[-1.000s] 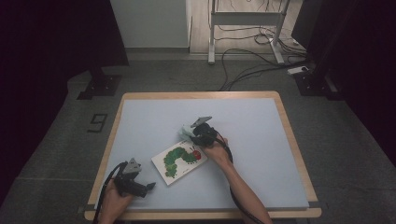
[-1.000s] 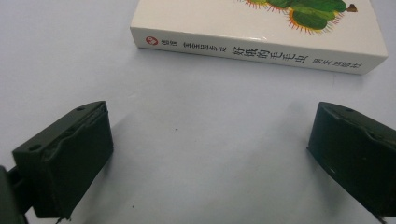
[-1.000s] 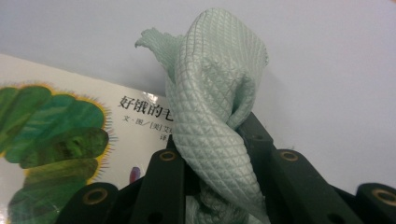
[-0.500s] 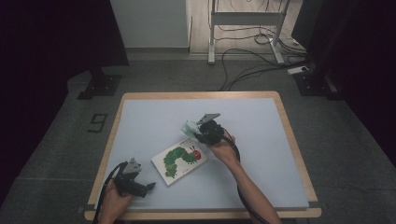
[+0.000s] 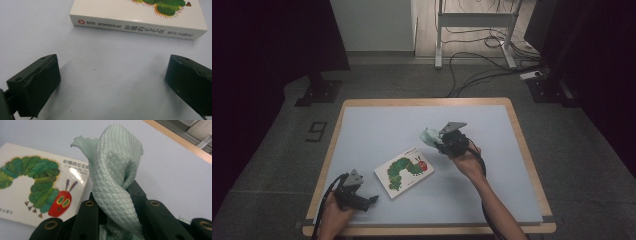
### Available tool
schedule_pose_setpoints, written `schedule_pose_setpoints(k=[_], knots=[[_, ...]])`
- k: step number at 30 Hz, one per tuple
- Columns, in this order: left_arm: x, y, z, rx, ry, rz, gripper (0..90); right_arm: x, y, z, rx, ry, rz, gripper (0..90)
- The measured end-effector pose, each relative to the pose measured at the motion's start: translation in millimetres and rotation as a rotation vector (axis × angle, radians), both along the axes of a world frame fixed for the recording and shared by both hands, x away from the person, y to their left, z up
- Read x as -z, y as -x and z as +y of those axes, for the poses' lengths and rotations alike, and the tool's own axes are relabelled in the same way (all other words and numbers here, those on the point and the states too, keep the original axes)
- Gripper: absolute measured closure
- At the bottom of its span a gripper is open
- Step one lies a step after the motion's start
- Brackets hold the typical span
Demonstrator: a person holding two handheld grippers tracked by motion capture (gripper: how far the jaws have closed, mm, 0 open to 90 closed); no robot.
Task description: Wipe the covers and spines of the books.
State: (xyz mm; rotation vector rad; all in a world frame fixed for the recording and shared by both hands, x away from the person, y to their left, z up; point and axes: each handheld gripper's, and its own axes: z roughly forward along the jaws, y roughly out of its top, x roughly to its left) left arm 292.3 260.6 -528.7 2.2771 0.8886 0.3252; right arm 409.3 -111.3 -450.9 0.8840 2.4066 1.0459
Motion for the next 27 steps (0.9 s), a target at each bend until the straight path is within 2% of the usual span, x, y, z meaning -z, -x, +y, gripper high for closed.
schedule_pose_setpoints(k=[15,27], knots=[[0.0,0.0,0.0,-0.001,0.000,0.000,0.0,-5.4,21.0,-71.6,0.104,-0.005,-0.009,73.6],[-0.1,-0.1,0.0,-0.001,0.000,0.001,0.0,-1.4,37.6,-136.9,0.243,0.004,0.001,73.6]])
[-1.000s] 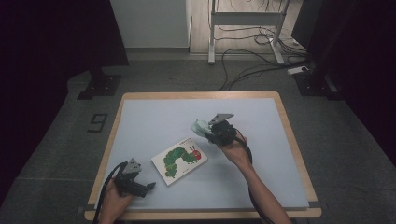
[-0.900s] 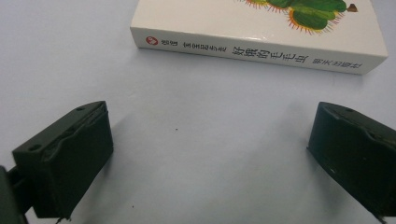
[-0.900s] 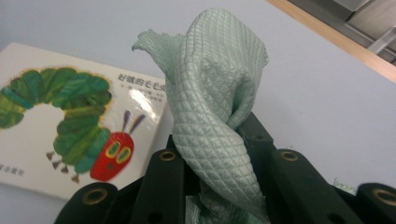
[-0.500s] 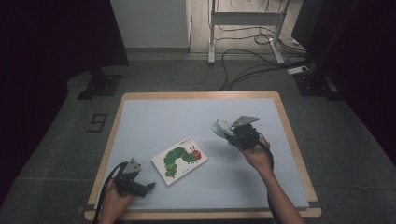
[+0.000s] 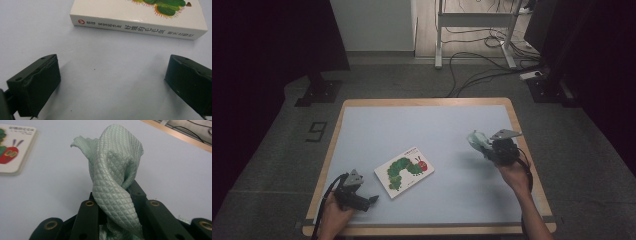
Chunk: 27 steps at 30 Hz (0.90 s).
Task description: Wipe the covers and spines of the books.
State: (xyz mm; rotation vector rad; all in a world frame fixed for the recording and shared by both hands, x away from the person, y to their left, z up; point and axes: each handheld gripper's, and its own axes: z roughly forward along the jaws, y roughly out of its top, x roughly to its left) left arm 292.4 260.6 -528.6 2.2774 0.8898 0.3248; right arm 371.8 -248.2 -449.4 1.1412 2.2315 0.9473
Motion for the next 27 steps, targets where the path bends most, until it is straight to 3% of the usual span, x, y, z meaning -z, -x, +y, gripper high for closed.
schedule_pose_setpoints(k=[10,27], knots=[[0.1,0.1,-0.2,-0.002,0.003,0.000,0.0,15.5,11.4,-33.6,0.075,0.002,0.022,73.5],[0.1,0.1,-0.2,-0.003,0.002,-0.001,0.0,69.5,13.2,-30.8,0.079,-0.004,0.089,70.0]])
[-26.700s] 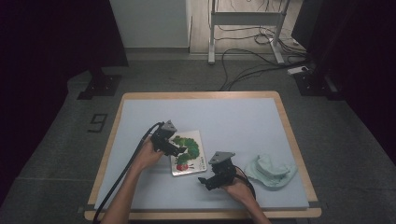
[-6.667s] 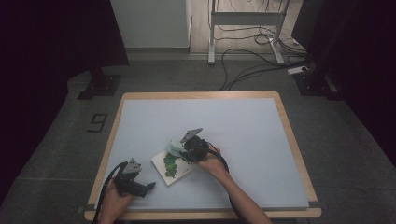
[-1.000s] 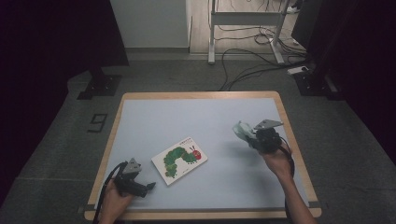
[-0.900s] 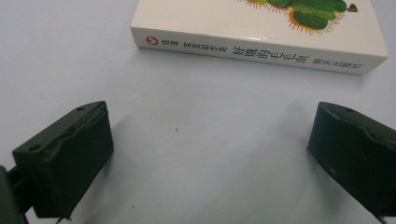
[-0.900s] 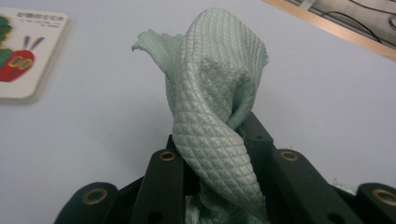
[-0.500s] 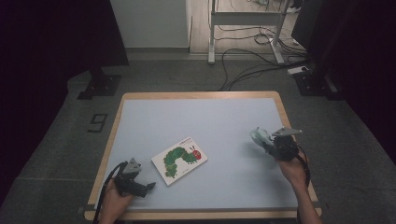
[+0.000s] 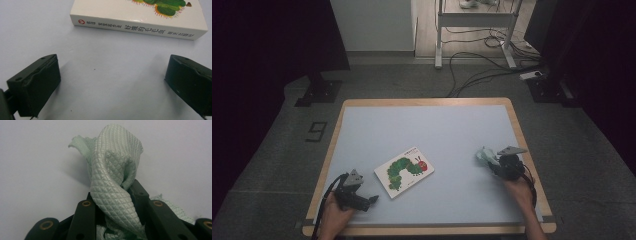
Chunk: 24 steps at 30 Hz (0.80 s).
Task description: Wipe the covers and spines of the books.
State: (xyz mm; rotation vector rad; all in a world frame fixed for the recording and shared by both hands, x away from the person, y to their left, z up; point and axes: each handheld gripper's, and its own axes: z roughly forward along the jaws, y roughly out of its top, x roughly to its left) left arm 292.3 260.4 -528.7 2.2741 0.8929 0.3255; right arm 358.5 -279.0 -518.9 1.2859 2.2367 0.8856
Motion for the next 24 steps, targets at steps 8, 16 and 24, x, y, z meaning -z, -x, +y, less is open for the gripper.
schedule_pose_setpoints(k=[8,16,24], knots=[[0.0,0.0,0.0,0.000,0.000,0.000,0.0,-6.5,1.8,-3.5,0.001,-0.005,0.002,53.9],[0.0,0.0,0.0,0.000,0.000,0.000,0.0,-25.6,3.8,-3.1,-0.016,-0.016,-0.009,31.3],[0.0,0.0,0.0,0.000,0.000,0.000,0.0,-36.4,3.9,11.7,-0.060,0.001,-0.020,22.5]])
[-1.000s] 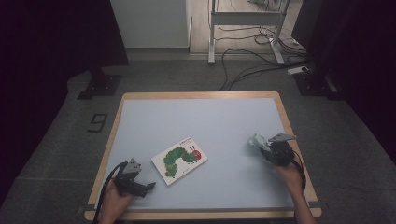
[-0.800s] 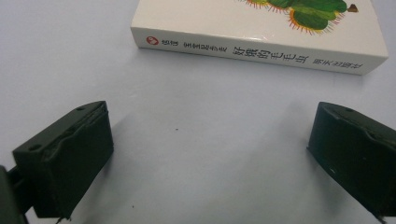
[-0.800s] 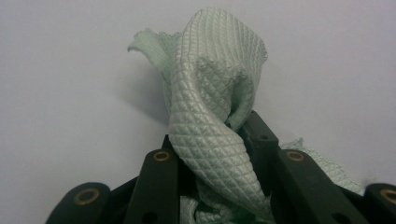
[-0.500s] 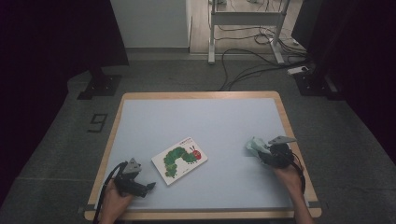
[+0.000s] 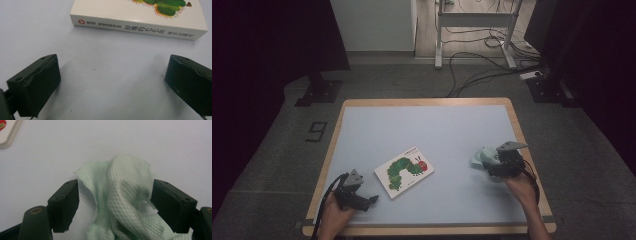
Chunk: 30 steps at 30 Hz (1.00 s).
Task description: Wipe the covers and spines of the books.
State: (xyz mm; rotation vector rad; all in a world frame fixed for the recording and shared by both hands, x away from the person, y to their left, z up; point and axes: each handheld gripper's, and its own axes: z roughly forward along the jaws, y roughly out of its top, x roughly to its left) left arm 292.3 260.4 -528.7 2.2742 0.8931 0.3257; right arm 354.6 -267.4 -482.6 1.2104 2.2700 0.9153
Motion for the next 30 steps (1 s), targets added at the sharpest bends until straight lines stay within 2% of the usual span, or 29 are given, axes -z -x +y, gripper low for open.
schedule_pose_setpoints(k=[6,13,19,22,30], knots=[[0.0,0.0,0.0,0.000,0.000,0.000,0.0,-4.4,-2.5,13.3,-0.020,-0.003,-0.010,16.3],[0.0,0.0,-0.2,-0.001,0.000,0.000,0.0,-7.9,-5.8,28.9,-0.056,-0.012,-0.018,14.0],[-0.1,0.1,-0.5,-0.002,-0.002,-0.001,0.0,-4.4,-9.5,43.0,-0.075,-0.002,-0.012,12.2],[-0.2,0.1,-0.9,-0.003,-0.004,-0.001,0.0,-2.0,-11.7,49.8,-0.082,-0.001,-0.004,6.6],[-0.8,-1.1,-5.3,0.008,-0.009,-0.004,0.0,2.4,-16.2,70.0,-0.132,0.001,0.006,2.7]])
